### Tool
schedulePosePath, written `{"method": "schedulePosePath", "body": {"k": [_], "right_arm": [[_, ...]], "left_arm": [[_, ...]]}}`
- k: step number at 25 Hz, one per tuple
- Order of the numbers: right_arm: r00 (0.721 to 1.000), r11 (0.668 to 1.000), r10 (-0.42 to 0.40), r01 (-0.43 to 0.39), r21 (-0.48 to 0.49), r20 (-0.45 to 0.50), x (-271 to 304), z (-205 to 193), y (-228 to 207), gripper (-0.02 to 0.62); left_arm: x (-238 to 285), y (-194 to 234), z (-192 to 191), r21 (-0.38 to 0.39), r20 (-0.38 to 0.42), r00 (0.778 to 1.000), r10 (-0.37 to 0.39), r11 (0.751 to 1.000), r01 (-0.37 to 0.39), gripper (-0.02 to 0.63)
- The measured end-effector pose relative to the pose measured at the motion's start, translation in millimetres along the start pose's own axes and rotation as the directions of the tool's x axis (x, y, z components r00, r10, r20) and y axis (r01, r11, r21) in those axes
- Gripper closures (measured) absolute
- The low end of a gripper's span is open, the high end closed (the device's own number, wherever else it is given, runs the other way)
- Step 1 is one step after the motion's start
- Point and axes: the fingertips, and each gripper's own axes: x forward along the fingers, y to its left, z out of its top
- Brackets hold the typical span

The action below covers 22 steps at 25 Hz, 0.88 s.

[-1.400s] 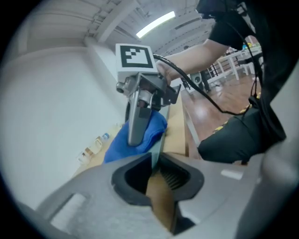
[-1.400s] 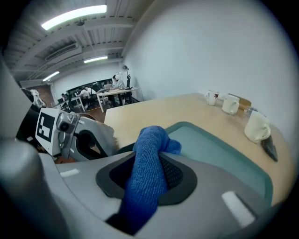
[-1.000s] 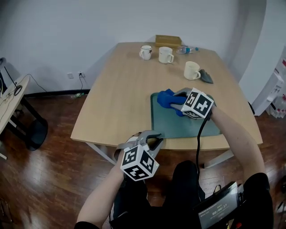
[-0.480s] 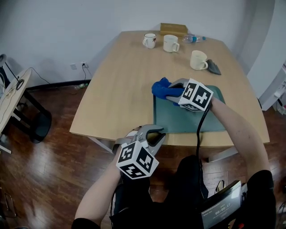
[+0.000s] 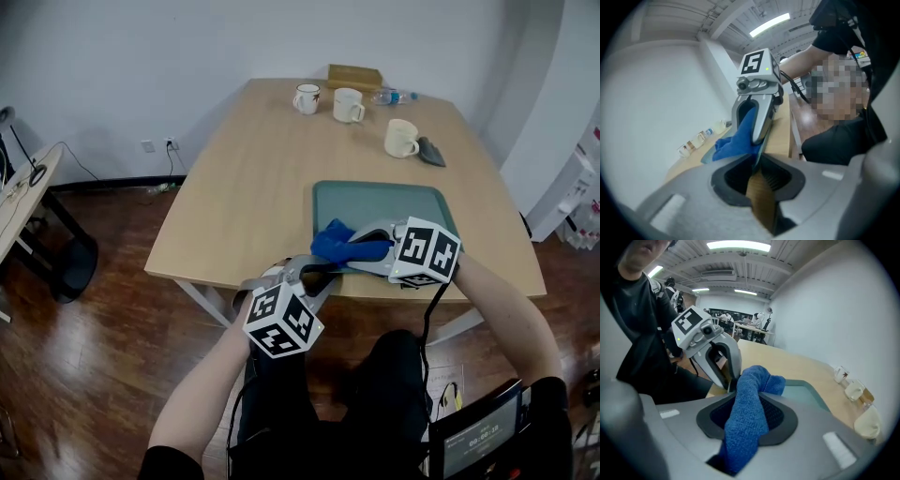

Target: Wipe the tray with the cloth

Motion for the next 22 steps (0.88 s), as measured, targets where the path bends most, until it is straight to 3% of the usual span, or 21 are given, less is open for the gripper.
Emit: {"method": "schedulePosePath", "body": {"k": [6, 12, 15, 22], "right_arm": [[0.999, 0.993, 0.037, -0.039, 0.112, 0.012, -4, 3, 18, 0.483], [1.000, 0.996, 0.021, -0.021, 0.086, 0.002, -6, 4, 9, 0.482], [0.999, 0.996, -0.032, 0.031, 0.083, 0.010, -14, 0, -23, 0.482], [0.972, 0.965, -0.212, 0.225, 0.136, -0.100, -20, -49, -136, 0.482]], "left_arm": [[-5, -4, -1, 0.058, 0.028, 0.998, -0.058, 0.997, 0.056, 0.543], [-7, -5, 0, 0.048, 0.040, 0.998, -0.043, 0.998, 0.041, 0.541], [-8, -6, 0, 0.048, 0.039, 0.998, -0.043, 0.998, 0.041, 0.541], [-9, -6, 3, 0.046, 0.045, 0.998, -0.047, 0.998, 0.045, 0.543]]}}
